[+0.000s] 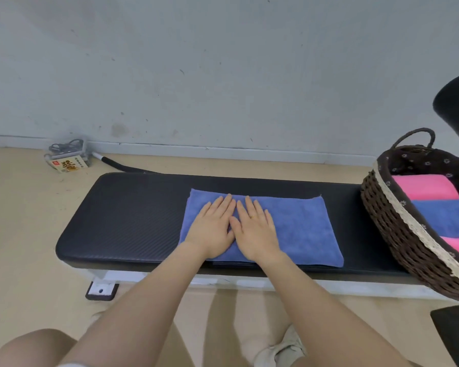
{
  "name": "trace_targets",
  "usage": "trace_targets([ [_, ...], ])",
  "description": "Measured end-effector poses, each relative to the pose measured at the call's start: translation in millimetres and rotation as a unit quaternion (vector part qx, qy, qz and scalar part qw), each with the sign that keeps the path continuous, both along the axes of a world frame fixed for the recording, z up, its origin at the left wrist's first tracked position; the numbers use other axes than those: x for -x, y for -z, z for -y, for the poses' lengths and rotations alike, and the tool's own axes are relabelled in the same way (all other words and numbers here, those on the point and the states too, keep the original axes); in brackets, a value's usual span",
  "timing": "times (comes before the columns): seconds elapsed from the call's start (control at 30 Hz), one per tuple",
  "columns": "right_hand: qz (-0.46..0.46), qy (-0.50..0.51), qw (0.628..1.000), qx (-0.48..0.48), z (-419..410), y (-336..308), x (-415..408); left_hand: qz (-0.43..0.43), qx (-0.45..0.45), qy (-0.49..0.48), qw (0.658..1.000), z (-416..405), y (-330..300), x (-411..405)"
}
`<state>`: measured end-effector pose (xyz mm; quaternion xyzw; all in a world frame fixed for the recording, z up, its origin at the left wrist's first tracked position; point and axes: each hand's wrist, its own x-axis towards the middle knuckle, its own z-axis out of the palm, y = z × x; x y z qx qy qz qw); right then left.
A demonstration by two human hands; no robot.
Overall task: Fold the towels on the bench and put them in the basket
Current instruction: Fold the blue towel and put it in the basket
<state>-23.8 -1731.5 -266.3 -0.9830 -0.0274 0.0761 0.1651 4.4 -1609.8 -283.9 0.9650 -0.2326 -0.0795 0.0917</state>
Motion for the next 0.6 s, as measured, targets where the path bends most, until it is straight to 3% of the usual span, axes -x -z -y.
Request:
trace_targets([
  [0.37,-0.014,0.114,0.987,0.114,87,14,22,-0.008,-0.031,-0.03,0.999,-15,0,8],
  [0.6,0.057,0.244,0.968,0.026,125,9,50,-0.039,-0.049,-0.064,0.996,-8,-12,18],
])
